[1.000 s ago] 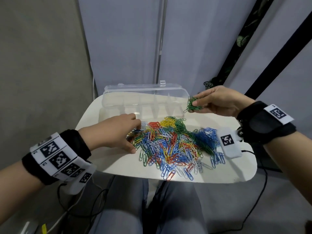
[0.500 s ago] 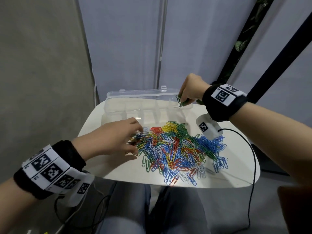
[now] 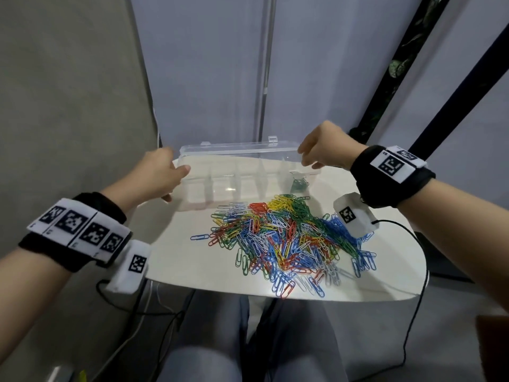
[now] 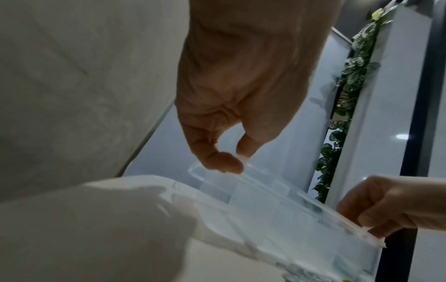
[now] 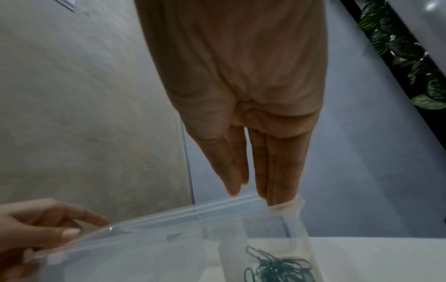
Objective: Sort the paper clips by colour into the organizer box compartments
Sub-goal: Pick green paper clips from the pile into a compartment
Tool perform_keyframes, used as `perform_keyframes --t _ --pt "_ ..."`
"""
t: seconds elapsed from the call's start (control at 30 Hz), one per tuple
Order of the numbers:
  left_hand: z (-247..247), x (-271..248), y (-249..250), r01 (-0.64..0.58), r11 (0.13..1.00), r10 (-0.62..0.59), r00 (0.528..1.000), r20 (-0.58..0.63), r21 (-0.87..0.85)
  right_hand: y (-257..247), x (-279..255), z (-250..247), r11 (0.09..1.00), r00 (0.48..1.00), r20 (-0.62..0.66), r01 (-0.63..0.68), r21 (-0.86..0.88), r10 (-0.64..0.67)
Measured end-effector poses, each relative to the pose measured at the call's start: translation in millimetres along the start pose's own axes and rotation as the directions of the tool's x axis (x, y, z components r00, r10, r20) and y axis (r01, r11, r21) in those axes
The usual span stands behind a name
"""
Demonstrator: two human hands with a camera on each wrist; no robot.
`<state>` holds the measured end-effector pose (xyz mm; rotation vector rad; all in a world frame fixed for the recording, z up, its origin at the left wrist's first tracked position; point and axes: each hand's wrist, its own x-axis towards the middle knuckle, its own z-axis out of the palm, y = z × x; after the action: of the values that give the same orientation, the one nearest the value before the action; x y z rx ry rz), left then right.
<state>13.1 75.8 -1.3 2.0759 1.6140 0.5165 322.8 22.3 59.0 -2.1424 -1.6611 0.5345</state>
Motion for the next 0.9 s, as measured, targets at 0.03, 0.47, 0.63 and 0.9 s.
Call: perform_keyframes --t 0.03,0.47,0.63,0.9 --pt "3.2 2.9 -0.4 -0.002 1.000 0.002 1.000 0.009 -0.030 2.1 -5.0 -2.1 0.999 0.998 -0.046 0.038 0.033 -0.036" --pt "12.1 15.2 6.7 -0.088 0.996 0.088 0.996 -0.004 0.029 16.2 -52.8 28.6 0.956 0.928 0.361 0.188 -0.228 -0.096" --pt "14.6 17.0 3.8 -0.081 0.996 0.082 0.996 -0.024 0.029 16.7 -51.5 43.4 0.901 0.921 0.360 0.276 -0.334 -0.148" --pt "16.3 17.0 4.8 -0.065 0.998 0.065 0.998 -0.008 0.022 29.8 -48.9 34.0 0.997 0.959 0.274 0.055 0.059 -0.069"
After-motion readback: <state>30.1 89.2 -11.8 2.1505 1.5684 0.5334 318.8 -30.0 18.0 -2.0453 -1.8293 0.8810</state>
